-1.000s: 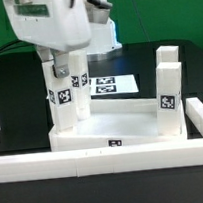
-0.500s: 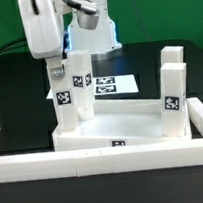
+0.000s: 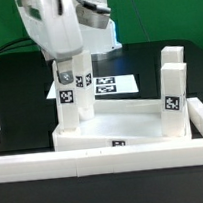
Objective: Assemble desk
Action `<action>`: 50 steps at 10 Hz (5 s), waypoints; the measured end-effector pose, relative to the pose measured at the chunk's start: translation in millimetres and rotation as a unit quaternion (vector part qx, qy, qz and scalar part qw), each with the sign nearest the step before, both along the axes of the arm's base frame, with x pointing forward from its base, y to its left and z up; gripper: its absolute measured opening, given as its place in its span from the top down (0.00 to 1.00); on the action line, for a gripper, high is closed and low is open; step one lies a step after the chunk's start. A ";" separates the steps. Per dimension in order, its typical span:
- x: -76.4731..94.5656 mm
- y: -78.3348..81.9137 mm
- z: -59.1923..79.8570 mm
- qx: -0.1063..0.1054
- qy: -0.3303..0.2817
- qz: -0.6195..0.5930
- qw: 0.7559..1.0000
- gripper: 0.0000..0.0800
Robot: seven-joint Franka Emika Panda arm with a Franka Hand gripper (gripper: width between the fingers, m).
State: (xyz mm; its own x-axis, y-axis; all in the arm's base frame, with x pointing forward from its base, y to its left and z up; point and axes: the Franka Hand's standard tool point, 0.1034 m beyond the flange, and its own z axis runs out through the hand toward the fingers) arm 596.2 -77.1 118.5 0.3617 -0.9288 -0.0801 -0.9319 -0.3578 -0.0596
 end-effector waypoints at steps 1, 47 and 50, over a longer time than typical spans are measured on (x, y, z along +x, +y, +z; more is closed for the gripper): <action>-0.1 -0.1 -0.3 -0.001 -0.004 0.045 0.999 0.19; 6.7 15.9 -7.5 -0.049 -0.027 0.249 0.967 0.19; 6.7 23.0 -8.6 -0.056 -0.030 0.402 0.914 0.19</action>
Offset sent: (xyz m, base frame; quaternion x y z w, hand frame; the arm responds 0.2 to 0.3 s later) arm 0.0035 0.0009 0.0055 -0.0599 0.0451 -0.3194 0.9446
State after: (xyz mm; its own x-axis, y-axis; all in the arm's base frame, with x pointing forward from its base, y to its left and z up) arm 602.9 -54.1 109.9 0.9309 -0.3631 0.0406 -0.3624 -0.9317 -0.0234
